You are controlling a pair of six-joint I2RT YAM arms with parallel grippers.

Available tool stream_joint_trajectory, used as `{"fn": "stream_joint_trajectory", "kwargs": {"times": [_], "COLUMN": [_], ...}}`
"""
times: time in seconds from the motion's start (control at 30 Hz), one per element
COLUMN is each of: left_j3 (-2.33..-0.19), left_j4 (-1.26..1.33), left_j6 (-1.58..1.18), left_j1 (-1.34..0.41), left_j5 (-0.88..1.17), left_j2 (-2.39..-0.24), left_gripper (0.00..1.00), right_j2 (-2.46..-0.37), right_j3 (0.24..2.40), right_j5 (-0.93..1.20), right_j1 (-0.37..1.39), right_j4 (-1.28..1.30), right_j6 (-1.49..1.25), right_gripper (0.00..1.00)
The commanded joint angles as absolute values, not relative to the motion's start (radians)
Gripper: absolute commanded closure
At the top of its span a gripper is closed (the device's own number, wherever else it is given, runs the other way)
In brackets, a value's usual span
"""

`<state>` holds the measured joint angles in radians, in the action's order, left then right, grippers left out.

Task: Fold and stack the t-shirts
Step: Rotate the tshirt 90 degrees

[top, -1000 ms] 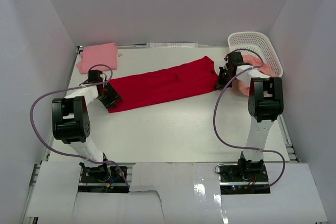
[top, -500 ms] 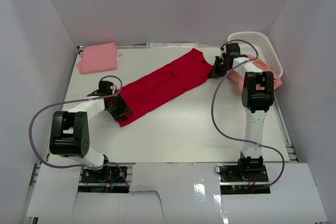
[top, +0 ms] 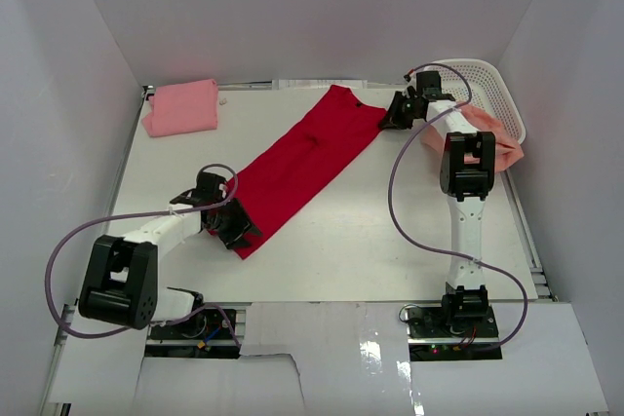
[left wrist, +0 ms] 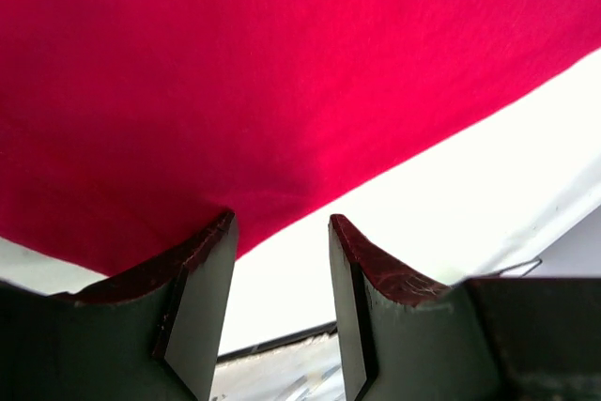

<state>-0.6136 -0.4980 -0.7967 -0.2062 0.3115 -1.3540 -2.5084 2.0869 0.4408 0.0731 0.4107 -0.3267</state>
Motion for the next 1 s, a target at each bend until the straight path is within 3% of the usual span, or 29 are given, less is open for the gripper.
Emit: {"fn": "stream_joint_trajectory", "kwargs": {"times": [0.0, 0.53, 0.67, 0.97], "left_j3": [-0.537, -0.554, -0.771, -1.192], "left_j4": [-0.617, -0.551, -0.665, -1.021], "left_j6": [-0.839, -1.022, -0.996, -0.813], "left_j1": [-0.247, -0.509, -0.589, -0.592], "left_j5": [0.293, 0.316, 0.174, -0.145], "left_j2": [-1.315, -1.374, -1.379, -1.350], "left_gripper": [0.45, 0.44, 0.44, 0.42], "right_j2": [-2.585, -2.625, -2.611, -2.596], "right_j3": [2.141, 2.186, 2.189, 2.201], "right_j5": [0.422, 0.531, 0.535, 0.555], "right_j1": [0.071, 0.069, 0.069, 0.060], "right_j4": [0.439, 0.324, 0.318, 0.318], "right_j6": [-0.324, -0.393, -0.388, -0.379], "right_gripper": [0.84, 0.83, 0.82, 0.81]}}
